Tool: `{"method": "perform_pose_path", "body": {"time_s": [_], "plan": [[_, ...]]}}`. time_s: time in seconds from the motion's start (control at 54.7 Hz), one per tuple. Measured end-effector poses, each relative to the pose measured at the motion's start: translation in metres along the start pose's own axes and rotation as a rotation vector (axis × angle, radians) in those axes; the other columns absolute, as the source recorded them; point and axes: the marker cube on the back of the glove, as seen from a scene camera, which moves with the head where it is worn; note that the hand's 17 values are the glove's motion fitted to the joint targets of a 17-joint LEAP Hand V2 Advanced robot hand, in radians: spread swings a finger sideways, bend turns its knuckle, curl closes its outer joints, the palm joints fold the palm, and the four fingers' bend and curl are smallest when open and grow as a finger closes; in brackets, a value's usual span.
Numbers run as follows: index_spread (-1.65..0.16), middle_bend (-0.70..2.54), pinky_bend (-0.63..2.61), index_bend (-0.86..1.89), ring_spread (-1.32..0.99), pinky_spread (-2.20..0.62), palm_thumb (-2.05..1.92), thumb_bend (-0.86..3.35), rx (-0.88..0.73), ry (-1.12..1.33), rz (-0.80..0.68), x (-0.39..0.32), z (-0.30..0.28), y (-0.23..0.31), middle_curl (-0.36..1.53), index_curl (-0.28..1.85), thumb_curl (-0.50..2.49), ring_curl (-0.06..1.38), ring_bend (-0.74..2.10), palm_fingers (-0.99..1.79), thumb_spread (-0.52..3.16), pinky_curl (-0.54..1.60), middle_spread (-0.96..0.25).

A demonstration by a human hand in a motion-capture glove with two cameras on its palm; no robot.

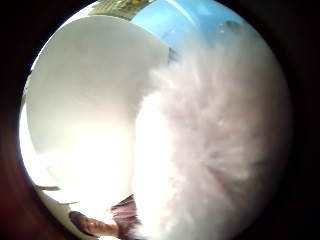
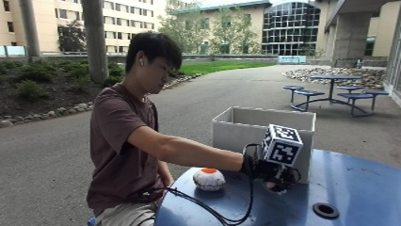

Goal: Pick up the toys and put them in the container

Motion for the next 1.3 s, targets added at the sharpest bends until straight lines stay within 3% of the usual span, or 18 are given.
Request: {"method": "perform_pose_path", "body": {"time_s": [0.183,0.42,0.621,0.822,1.06,1.115,1.151,1.206,1.224,1.243,1.297], "plan": [[-0.1,0.95,1.28,0.98,-0.39,-0.39,0.7,0.07,0.025,0.035,-0.014,-0.02,-0.091,0.028,0.36,0.72,0.82,0.6,1.18,0.83,0.77,0.52,-0.3],[-0.14,0.95,1.43,0.98,-0.42,-0.36,0.67,0.0,0.129,0.103,0.026,-0.063,-0.204,0.065,0.41,0.85,0.88,0.64,1.26,0.67,0.67,0.59,-0.34],[-0.17,0.98,1.49,0.99,-0.42,-0.35,0.66,-0.01,0.213,0.092,-0.061,-0.116,-0.266,0.079,0.47,0.95,0.91,0.67,1.33,0.59,0.64,0.61,-0.35],[-0.19,1.0,1.53,0.98,-0.42,-0.34,0.65,-0.02,0.222,0.208,-0.24,-0.217,-0.276,0.073,0.53,1.04,0.93,0.69,1.37,0.53,0.64,0.62,-0.36],[-0.21,0.97,1.55,0.95,-0.41,-0.33,0.63,-0.02,0.157,0.219,-0.308,-0.309,-0.24,0.052,0.58,1.12,0.94,0.71,1.43,0.46,0.66,0.63,-0.37],[-0.21,0.69,1.56,0.8,-0.38,-0.33,0.52,-0.05,0.04,0.204,-0.278,-0.318,-0.227,0.048,0.5,1.08,0.88,0.7,1.41,0.07,0.83,0.63,-0.33],[-0.23,0.49,1.58,0.47,-0.31,-0.26,0.4,-0.08,-0.014,0.186,-0.264,-0.325,-0.221,0.046,0.45,0.98,0.82,0.68,1.28,-0.56,0.92,0.63,-0.23],[-0.24,0.34,1.55,0.2,-0.21,-0.18,0.32,-0.07,-0.047,0.169,-0.256,-0.324,-0.219,0.047,0.4,0.85,0.75,0.62,1.08,-0.66,1.01,0.58,-0.14],[-0.25,0.31,1.52,0.3,-0.27,-0.24,0.35,-0.03,-0.051,0.164,-0.256,-0.322,-0.219,0.048,0.38,0.88,0.75,0.64,1.18,-0.24,1.04,0.56,-0.17],[-0.25,0.27,1.51,0.09,-0.18,-0.15,0.3,-0.06,-0.055,0.158,-0.258,-0.318,-0.219,0.05,0.37,0.77,0.72,0.56,0.96,-0.65,1.06,0.56,-0.1],[-0.26,0.17,1.46,0.02,-0.12,-0.1,0.27,-0.04,-0.061,0.157,-0.265,-0.301,-0.223,0.057,0.35,0.67,0.68,0.52,0.83,-0.59,1.12,0.52,-0.06]]}}
